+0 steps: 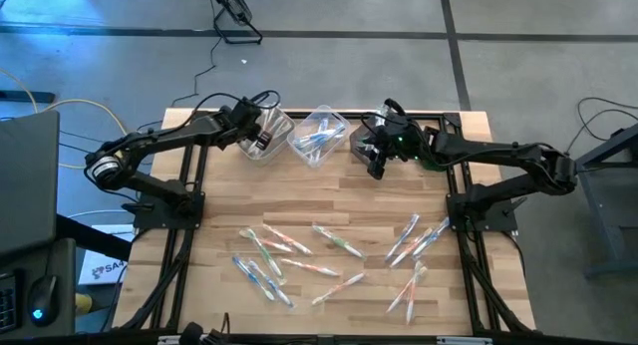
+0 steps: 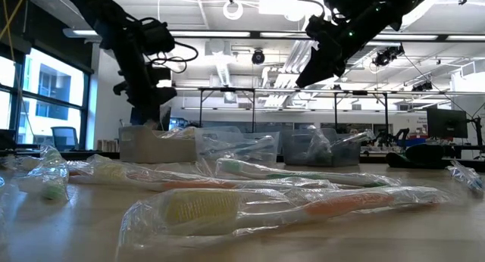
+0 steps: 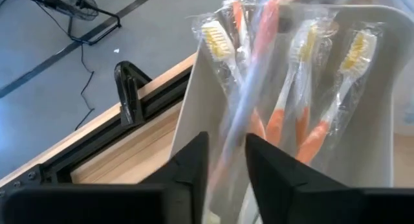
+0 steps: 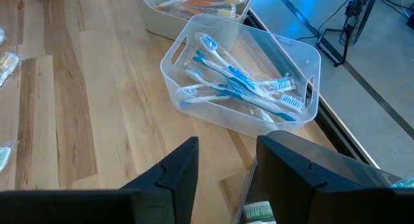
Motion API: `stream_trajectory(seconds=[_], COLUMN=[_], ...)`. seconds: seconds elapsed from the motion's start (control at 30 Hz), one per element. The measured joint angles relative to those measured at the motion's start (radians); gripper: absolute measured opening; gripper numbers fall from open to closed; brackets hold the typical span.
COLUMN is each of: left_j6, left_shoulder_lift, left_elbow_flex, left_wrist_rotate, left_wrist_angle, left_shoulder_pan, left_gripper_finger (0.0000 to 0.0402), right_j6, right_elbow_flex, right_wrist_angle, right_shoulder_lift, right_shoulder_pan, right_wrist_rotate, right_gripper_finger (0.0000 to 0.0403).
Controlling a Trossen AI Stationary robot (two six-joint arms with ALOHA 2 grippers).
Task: Pick & Place Toothbrushes
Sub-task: Put the orange toothbrush into the white bin, then put the blue toothbrush into the transparent bin
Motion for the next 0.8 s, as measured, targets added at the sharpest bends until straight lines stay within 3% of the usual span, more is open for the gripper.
stream_trajectory(seconds=[0.27,0.8], left_j6=[0.003,0.004], left_shoulder_lift=[0.000,0.000], left_elbow_flex=[0.000,0.066], left_wrist_rotate=[0.017,0.018], left_wrist_angle=[0.028,0.062], left_shoulder_pan=[0.000,0.000], left_gripper_finger=[0.0160,0.0164], right_j6=[0.000,0.000], right_elbow_flex=[0.000,0.000], right_wrist_angle=[0.000,0.000], right_shoulder_lift=[0.000,0.000], right_shoulder_pan=[0.000,0.000], right_wrist_rotate=[0.000,0.000], right_gripper_finger=[0.0148,0.0148])
